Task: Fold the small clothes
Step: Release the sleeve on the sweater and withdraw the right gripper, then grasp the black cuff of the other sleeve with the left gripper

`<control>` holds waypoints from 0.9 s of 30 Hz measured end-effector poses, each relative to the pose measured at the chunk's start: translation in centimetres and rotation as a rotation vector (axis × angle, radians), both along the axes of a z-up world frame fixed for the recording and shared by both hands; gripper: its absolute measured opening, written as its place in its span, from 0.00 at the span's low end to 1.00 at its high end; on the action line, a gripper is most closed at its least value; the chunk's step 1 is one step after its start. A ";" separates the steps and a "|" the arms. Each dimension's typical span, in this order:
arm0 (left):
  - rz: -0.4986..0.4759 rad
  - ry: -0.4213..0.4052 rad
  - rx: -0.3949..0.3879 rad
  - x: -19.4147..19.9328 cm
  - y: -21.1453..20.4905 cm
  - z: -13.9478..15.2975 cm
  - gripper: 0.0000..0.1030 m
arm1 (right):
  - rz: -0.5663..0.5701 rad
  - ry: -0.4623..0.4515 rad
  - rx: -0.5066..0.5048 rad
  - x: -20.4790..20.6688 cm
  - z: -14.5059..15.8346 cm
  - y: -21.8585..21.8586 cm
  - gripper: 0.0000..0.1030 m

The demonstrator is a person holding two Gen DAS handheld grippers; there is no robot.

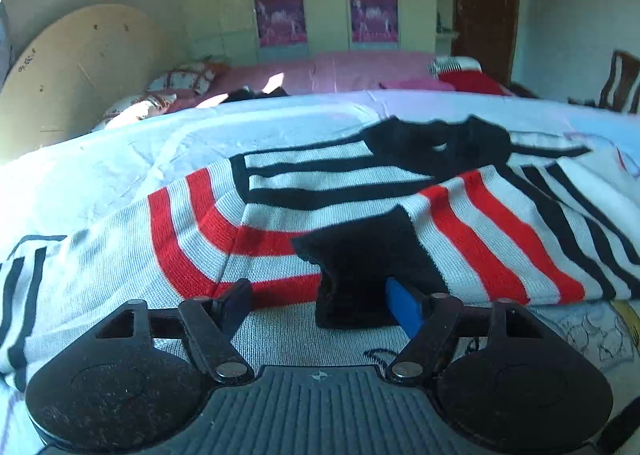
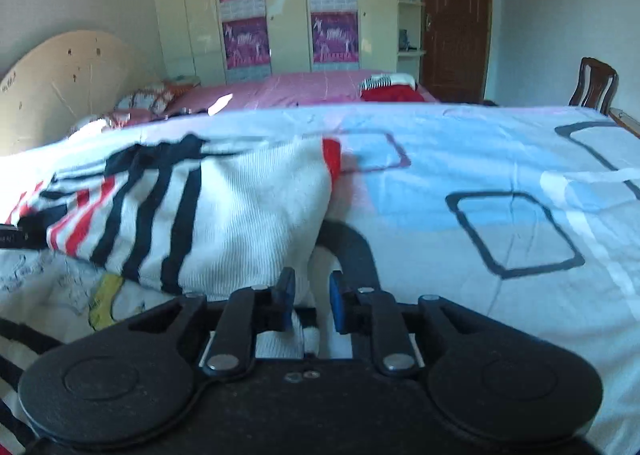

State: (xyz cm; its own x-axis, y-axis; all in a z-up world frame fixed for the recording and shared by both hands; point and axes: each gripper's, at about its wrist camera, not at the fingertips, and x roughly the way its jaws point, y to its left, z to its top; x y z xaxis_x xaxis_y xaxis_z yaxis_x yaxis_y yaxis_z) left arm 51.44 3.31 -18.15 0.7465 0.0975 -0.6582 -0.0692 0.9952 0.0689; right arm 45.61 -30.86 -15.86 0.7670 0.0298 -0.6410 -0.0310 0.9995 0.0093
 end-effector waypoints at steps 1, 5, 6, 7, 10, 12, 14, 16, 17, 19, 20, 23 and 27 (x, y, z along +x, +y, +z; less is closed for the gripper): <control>0.029 0.019 -0.018 0.2 0.2 0.2 0.81 | -0.030 0.010 -0.042 0.2 -0.1 0.3 0.22; 0.089 -0.037 -0.070 -1.8 1.2 2.4 0.81 | -0.040 -0.043 0.003 -1.0 2.3 0.3 0.20; 0.106 -0.043 -0.076 -2.6 1.7 2.7 0.81 | -0.037 -0.054 -0.005 -1.6 2.9 0.5 0.20; 0.122 -0.046 -0.078 -3.6 2.4 2.9 0.81 | -0.035 -0.059 -0.013 -2.1 3.2 0.7 0.21; 0.197 -0.066 -0.097 -7.1 5.7 3.0 0.82 | -0.041 -0.058 0.001 -3.4 4.0 1.1 0.23; 0.293 -0.080 -0.101 -9.8 9.3 2.8 0.94 | -0.053 -0.060 0.006 -4.2 4.3 1.5 0.32; 0.402 -0.090 -0.103 -12.2 13.3 2.4 0.95 | -0.059 -0.068 0.007 -4.7 4.5 2.0 0.47; 0.523 -0.092 -0.155 -14.3 18.5 1.7 0.95 | -0.065 -0.066 0.009 -4.7 4.5 2.8 0.48; 0.569 -0.106 -0.200 -15.2 20.7 1.4 0.95 | -0.067 -0.065 0.011 -4.7 4.5 3.2 0.48; 0.685 -0.154 -0.388 -17.3 26.4 -0.1 0.82 | -0.070 -0.065 0.009 -4.5 4.6 4.5 0.47; 0.730 -0.167 -0.487 -18.0 28.8 -0.9 0.69 | -0.066 -0.066 0.003 -4.4 4.7 5.2 0.47; 0.779 -0.233 -0.640 -18.9 33.8 -2.6 0.50 | -0.050 -0.071 -0.014 -4.1 5.1 7.7 0.47; 0.788 -0.280 -0.793 -17.6 37.5 -4.1 0.50 | -0.031 -0.076 -0.022 -3.7 5.5 11.1 0.47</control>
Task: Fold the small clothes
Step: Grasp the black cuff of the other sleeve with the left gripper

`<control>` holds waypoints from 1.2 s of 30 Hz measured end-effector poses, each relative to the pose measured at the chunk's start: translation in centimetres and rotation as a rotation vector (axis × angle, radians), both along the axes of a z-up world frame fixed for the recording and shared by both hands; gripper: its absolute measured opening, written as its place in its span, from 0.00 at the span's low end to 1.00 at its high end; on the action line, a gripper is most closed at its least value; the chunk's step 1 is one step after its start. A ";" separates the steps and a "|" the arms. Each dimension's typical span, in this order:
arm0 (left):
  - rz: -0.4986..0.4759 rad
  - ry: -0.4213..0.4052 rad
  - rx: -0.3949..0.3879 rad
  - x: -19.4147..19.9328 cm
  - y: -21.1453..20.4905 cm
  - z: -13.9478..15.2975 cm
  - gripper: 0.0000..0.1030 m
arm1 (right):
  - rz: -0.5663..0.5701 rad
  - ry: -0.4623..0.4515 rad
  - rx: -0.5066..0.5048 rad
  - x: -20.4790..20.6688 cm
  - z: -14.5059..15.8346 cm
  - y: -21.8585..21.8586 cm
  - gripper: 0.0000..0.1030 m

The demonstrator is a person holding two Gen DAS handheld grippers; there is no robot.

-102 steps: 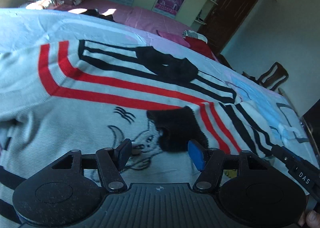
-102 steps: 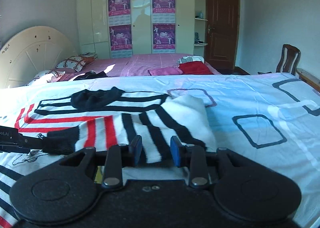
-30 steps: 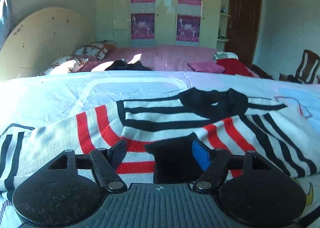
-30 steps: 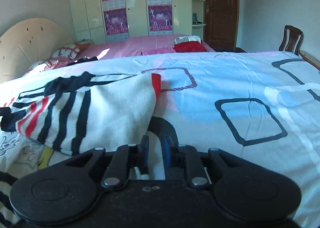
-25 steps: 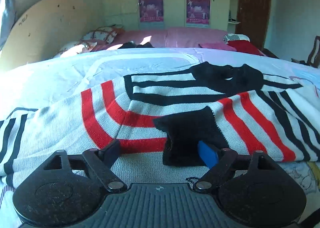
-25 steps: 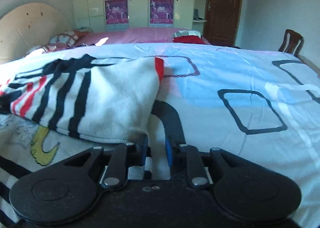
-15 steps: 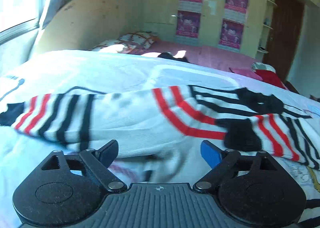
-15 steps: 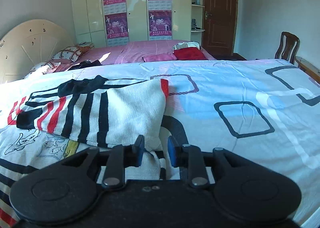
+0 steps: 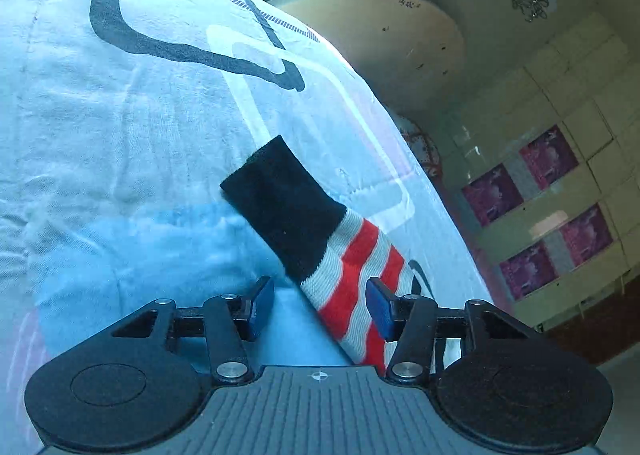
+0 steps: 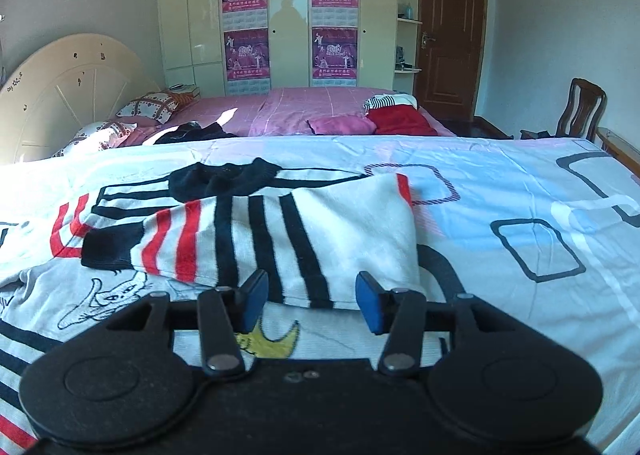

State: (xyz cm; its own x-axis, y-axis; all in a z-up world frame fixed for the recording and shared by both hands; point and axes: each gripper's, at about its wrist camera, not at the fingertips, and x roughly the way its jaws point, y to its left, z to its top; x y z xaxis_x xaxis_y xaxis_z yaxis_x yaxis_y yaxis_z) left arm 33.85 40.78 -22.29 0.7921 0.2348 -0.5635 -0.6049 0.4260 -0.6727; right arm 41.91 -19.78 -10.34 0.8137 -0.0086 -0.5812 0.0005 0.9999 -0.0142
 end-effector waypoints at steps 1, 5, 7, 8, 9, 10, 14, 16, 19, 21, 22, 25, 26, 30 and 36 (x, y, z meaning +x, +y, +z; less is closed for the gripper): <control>0.002 -0.014 -0.019 0.3 0.6 -0.3 0.50 | 0.003 -0.001 -0.002 0.1 0.1 0.9 0.47; -0.019 -0.070 -0.074 1.8 2.7 -1.5 0.50 | 0.004 -0.009 -0.006 0.2 0.5 3.2 0.47; -0.032 -0.096 -0.088 2.5 3.3 -1.9 0.50 | 0.004 -0.015 -0.018 0.0 0.7 4.0 0.47; -0.042 -0.092 -0.075 2.9 3.5 -2.1 0.45 | 0.003 -0.017 -0.025 -0.2 0.8 4.3 0.47; -0.046 -0.055 -0.046 3.5 3.6 -2.2 0.25 | 0.002 -0.018 -0.028 -0.3 0.8 4.4 0.47; -0.043 -0.016 -0.029 4.0 3.8 -2.4 0.11 | 0.000 -0.018 -0.029 -0.4 0.9 4.4 0.47; -0.073 -0.004 0.034 5.3 3.2 -0.8 0.04 | -0.022 -0.026 -0.038 -0.7 1.5 4.1 0.47; -0.150 -0.038 0.135 6.1 0.5 1.9 0.04 | -0.041 -0.035 -0.033 -1.2 1.8 3.4 0.47; -0.285 -0.066 0.271 8.8 -4.8 5.3 0.04 | -0.065 -0.040 -0.030 -1.7 1.8 2.3 0.47; -0.377 -0.072 0.359 11.0 -9.1 6.8 0.04 | -0.075 -0.037 -0.026 -1.9 1.6 1.5 0.47; -0.418 -0.077 0.387 11.9 -11.0 7.2 0.04 | -0.076 -0.035 -0.024 -2.0 1.5 1.2 0.47; -0.555 -0.059 0.462 15.1 -17.2 7.8 0.05 | -0.078 -0.032 -0.011 -2.0 1.3 0.1 0.47; -0.593 -0.054 0.466 15.8 -19.0 7.7 0.05 | -0.082 -0.034 -0.006 -2.0 1.3 -0.3 0.47; -0.713 -0.027 0.473 17.9 -26.0 7.5 0.05 | -0.111 -0.039 0.026 -1.8 1.6 -2.2 0.47; -0.835 0.059 0.511 18.8 -34.9 5.4 0.05 | -0.139 -0.018 0.054 -1.3 1.2 -4.1 0.48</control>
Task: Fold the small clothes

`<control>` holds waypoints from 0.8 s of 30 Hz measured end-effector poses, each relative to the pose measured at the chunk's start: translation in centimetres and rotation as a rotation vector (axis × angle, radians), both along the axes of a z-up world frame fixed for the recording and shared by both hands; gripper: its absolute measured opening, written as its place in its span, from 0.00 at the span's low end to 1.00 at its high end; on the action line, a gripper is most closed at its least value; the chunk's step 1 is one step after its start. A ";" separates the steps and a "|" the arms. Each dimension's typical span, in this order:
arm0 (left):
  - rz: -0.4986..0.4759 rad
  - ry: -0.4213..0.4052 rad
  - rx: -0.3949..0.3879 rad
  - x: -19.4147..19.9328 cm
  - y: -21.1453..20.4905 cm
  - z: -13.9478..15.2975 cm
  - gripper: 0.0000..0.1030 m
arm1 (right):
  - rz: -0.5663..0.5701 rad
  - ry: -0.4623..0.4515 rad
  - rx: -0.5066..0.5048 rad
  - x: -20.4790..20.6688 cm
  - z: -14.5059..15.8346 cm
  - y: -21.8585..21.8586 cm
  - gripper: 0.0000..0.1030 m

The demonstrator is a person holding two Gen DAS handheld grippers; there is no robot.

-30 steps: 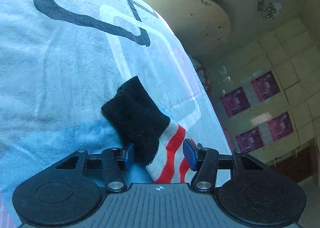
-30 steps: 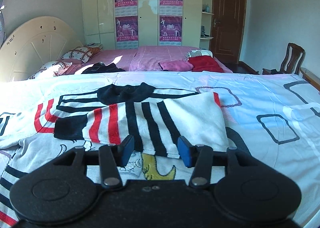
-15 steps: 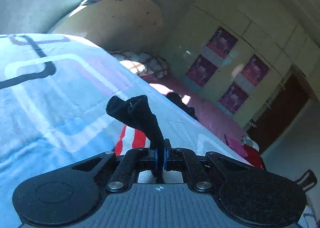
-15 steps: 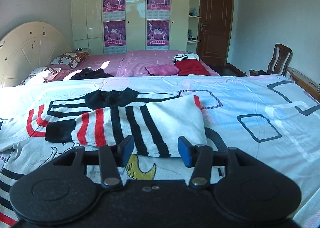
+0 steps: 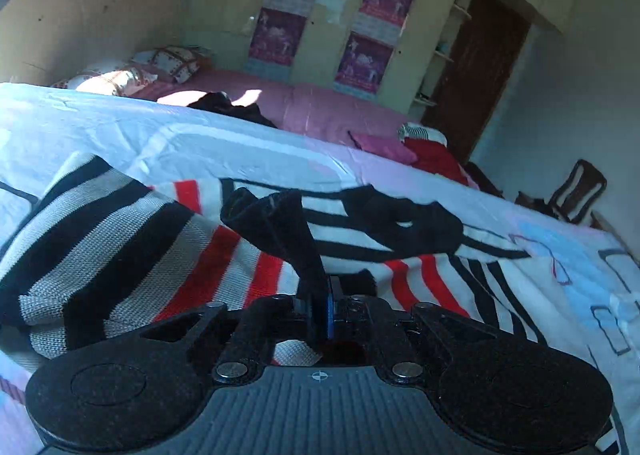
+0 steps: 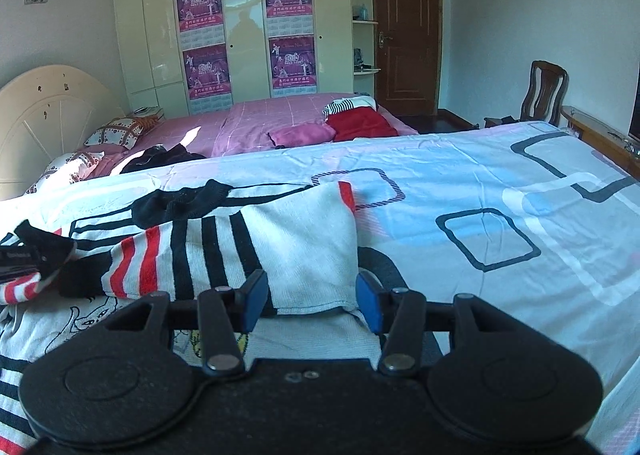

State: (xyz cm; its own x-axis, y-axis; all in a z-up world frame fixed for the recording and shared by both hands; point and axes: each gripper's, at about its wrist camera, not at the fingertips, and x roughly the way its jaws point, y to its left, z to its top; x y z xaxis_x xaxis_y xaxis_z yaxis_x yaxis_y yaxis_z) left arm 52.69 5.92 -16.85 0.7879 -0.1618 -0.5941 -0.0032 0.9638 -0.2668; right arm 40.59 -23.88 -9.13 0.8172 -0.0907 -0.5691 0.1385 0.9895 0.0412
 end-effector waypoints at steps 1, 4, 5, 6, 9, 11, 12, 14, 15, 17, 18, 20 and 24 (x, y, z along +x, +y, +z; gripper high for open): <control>-0.027 0.022 0.027 -0.3 -1.5 -0.2 0.10 | -0.003 0.009 0.012 0.1 -0.2 -0.2 0.48; -0.084 -0.049 0.037 -2.4 -3.1 0.6 0.69 | -0.004 0.021 0.039 0.4 -0.6 -0.3 0.48; -0.074 -0.073 0.043 -3.7 -2.9 1.0 0.69 | 0.000 0.023 0.044 0.6 -0.7 -0.1 0.48; -0.067 -0.069 0.041 -4.5 -2.3 1.3 0.69 | 0.008 0.024 0.050 0.9 -0.9 0.2 0.48; 0.013 -0.075 0.033 -8.2 1.4 1.1 0.69 | 0.050 0.036 0.101 1.7 -1.3 2.0 0.48; 0.085 -0.076 0.065 -9.7 3.9 0.7 0.69 | 0.110 0.036 0.165 2.4 -1.6 3.9 0.48; 0.119 -0.072 0.088 -10.6 5.2 0.4 0.69 | 0.147 0.036 0.195 2.8 -1.7 5.2 0.47; 0.188 -0.049 0.121 -11.7 7.5 -0.3 0.69 | 0.209 0.039 0.272 3.9 -2.2 7.4 0.45; 0.207 -0.032 0.111 -11.9 8.6 -0.7 0.69 | 0.233 0.047 0.311 4.6 -2.5 8.5 0.43; 0.214 -0.001 0.101 -11.5 10.1 -1.6 0.69 | 0.269 0.071 0.355 6.1 -3.1 10.8 0.38; 0.216 0.000 0.114 -11.3 10.4 -1.9 0.69 | 0.274 0.089 0.346 6.8 -3.5 11.7 0.36; 0.212 0.009 0.116 -10.7 11.1 -2.4 0.69 | 0.273 0.131 0.335 8.1 -4.3 13.2 0.31; 0.185 0.034 0.129 -9.1 11.4 -3.3 0.69 | 0.264 0.163 0.339 9.6 -5.5 14.3 0.29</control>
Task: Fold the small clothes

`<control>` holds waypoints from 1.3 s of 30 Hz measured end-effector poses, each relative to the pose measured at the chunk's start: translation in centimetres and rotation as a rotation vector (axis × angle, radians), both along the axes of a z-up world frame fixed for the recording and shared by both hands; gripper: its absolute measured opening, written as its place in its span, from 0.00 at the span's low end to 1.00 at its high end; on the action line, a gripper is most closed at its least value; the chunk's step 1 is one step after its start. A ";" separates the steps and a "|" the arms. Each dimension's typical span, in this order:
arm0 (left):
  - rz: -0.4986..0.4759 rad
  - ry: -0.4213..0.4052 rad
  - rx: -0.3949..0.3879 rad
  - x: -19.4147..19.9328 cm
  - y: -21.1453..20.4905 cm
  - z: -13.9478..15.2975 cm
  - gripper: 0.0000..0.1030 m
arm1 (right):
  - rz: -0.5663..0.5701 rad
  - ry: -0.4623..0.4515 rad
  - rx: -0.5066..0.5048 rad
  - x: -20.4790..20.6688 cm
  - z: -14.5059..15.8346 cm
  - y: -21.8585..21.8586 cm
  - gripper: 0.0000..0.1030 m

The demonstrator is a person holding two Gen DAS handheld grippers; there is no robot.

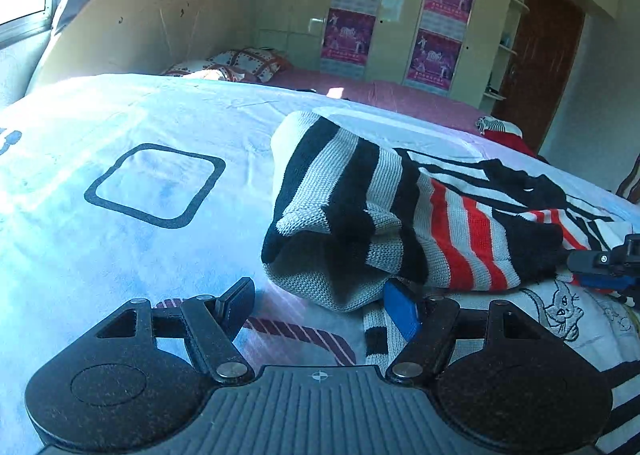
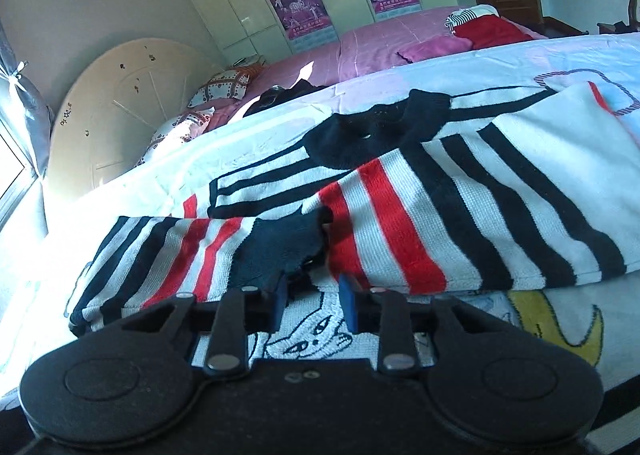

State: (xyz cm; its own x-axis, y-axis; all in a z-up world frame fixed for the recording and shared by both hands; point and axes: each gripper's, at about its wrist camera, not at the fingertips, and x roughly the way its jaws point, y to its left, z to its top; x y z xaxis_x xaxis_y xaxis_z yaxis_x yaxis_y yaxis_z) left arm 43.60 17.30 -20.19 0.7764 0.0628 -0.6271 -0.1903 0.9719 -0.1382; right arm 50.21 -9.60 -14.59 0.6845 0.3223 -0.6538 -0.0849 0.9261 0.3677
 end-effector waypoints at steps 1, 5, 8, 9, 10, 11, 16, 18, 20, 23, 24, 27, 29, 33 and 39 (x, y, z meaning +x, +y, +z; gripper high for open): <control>-0.008 0.001 0.002 0.0 0.0 -0.1 0.69 | 0.000 0.005 0.008 0.2 -0.2 0.1 0.28; -0.022 0.004 0.028 0.1 -0.4 -0.2 0.69 | -0.005 0.000 0.004 0.9 -0.4 0.3 0.09; -0.025 0.005 0.039 0.0 -0.5 -0.1 0.69 | -0.009 -0.032 0.006 0.8 0.4 0.0 0.06; -0.024 0.006 0.038 0.0 -0.6 0.0 0.69 | -0.010 -0.057 -0.001 0.5 0.9 -0.1 0.05; -0.023 0.007 0.036 0.0 -0.6 0.0 0.69 | -0.014 -0.084 -0.013 0.2 1.6 -0.3 0.05; -0.022 0.007 0.035 0.0 -0.5 0.0 0.69 | -0.019 -0.110 -0.026 0.0 2.3 -0.7 0.05; -0.018 0.007 0.055 -0.1 -0.9 -0.1 0.69 | -0.063 -0.183 -0.089 -0.7 4.8 -3.8 0.05; -0.016 0.006 0.061 0.0 -1.2 -0.2 0.69 | -0.083 -0.204 -0.129 -0.8 5.2 -5.3 0.05; -0.010 0.006 0.057 -0.1 -1.2 -0.1 0.69 | -0.112 -0.200 -0.148 -0.6 5.1 -7.2 0.05; -0.006 0.007 0.059 -0.1 -1.4 -0.2 0.69 | -0.175 -0.159 -0.131 -0.3 4.1 -10.1 0.05; -0.005 0.009 0.063 -0.1 -1.6 -0.2 0.69 | -0.183 -0.154 -0.133 -0.2 3.7 -10.7 0.05; 0.000 0.014 0.071 -0.1 -2.0 0.0 0.69 | -0.194 -0.155 -0.142 -0.4 3.2 -11.5 0.02; 0.003 0.021 0.066 -0.1 -1.9 0.1 0.69 | -0.201 -0.168 -0.138 -0.6 3.3 -12.1 0.02; 0.005 0.028 0.070 0.1 -2.0 0.3 0.69 | -0.162 -0.110 -0.034 -0.5 3.0 -13.3 0.14; 0.001 0.037 0.080 -0.1 -2.4 0.5 0.69 | -0.136 -0.030 0.075 -1.1 1.0 -13.0 0.44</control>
State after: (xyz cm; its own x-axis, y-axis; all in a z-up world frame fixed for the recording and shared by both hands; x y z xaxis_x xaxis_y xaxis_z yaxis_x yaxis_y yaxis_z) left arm 43.50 14.87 -19.64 0.7525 0.1149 -0.6485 -0.1952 0.9793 -0.0531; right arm 49.14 -22.62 -13.58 0.7440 0.2728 -0.6099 0.0272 0.8997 0.4356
